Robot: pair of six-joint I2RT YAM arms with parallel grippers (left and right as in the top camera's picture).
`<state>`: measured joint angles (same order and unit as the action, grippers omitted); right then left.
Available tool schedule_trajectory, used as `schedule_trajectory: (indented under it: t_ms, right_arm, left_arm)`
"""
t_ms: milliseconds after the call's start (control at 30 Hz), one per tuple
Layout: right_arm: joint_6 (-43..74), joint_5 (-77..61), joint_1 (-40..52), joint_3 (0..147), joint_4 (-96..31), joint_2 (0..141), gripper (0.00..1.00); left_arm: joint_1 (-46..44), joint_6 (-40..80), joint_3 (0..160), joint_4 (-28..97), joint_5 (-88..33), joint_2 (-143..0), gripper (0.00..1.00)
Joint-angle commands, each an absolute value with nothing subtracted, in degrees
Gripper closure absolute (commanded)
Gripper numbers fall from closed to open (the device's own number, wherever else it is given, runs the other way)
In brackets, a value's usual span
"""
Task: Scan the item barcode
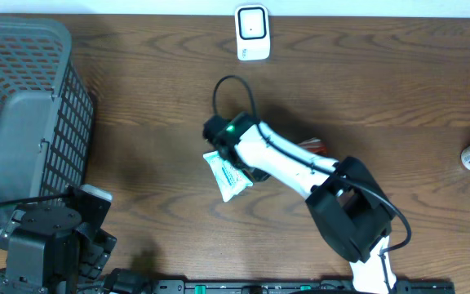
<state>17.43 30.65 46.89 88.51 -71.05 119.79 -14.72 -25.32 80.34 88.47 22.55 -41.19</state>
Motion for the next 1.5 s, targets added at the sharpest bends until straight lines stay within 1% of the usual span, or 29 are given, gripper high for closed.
schedule_trajectory:
  t_ms: [0, 100, 133, 167, 233, 267, 300, 433, 467, 500, 533, 567, 767, 933, 1200, 1333, 1467]
  right_arm:
    - [18.37, 17.63, 48.66, 89.14, -69.76, 120.11, 0.99]
    - [18.41, 14.09, 49.67, 89.14, -68.73, 120.11, 0.98]
    - [18.44, 13.74, 49.98, 89.14, -68.49, 120.11, 0.9]
    - [18.68, 13.82, 50.39, 89.14, -68.1, 120.09, 0.65]
    - [20.82, 14.26, 50.87, 89.25, -67.68, 119.5, 0.48]
    - [21.21, 13.87, 50.96, 89.69, -67.72, 118.87, 0.01]
    - [21.19, 13.21, 51.0, 90.13, -67.81, 118.48, 0.01]
    - [21.19, 11.44, 50.57, 93.56, -68.58, 114.85, 0.01]
    - [21.17, 11.55, 50.13, 94.19, -68.53, 113.73, 0.1]
    - [21.17, 12.25, 49.74, 94.5, -68.34, 112.9, 0.37]
    - [21.21, 13.54, 49.01, 94.54, -67.79, 111.96, 0.74]
    - [21.23, 14.83, 48.1, 94.54, -67.24, 111.2, 0.99]
    - [21.19, 14.22, 42.04, 92.2, -66.57, 111.02, 0.99]
    - [19.57, 9.43, 39.07, 86.37, -62.54, 111.02, 0.99]
    - [19.66, 2.35, 38.52, 71.59, -49.54, 111.04, 0.99]
    - [19.7, 0.89, 39.88, 69.8, -50.57, 110.93, 0.99]
    - [19.66, 1.04, 40.97, 73.69, -53.76, 108.38, 0.99]
  left_arm:
    - [-14.48, -24.8, 80.68, 88.47, 22.48, -41.19, 0.02]
    - [-14.48, -24.8, 80.68, 88.47, 22.48, -41.19, 0.02]
    - [-14.48, -24.77, 80.68, 88.47, 22.48, -41.19, 0.02]
    - [-14.48, -24.8, 80.68, 88.47, 22.48, -41.19, 0.02]
    - [-14.48, -24.8, 80.68, 88.47, 22.48, -41.19, 0.02]
    - [-14.48, -24.8, 80.68, 88.47, 22.48, -41.19, 0.02]
    - [-14.48, -24.8, 80.68, 88.49, 22.48, -41.19, 0.02]
    - [-14.48, -24.8, 80.68, 88.49, 22.48, -41.19, 0.02]
    - [-14.48, -24.8, 80.68, 88.49, 22.48, -41.19, 0.02]
    - [-14.48, -24.8, 80.68, 88.49, 22.48, -41.19, 0.02]
    - [-14.48, -24.8, 80.68, 88.49, 22.48, -41.19, 0.02]
    - [-14.48, -24.8, 80.68, 88.47, 22.48, -41.19, 0.02]
    - [-14.48, -24.77, 80.68, 88.47, 22.48, -41.19, 0.02]
    - [-14.48, -24.8, 80.68, 88.49, 22.48, -41.19, 0.02]
    - [-14.48, -24.8, 80.68, 88.49, 22.48, -41.19, 0.02]
    - [-14.48, -24.8, 80.68, 88.47, 22.48, -41.19, 0.03]
    - [-14.48, -24.8, 80.68, 88.49, 22.48, -41.19, 0.02]
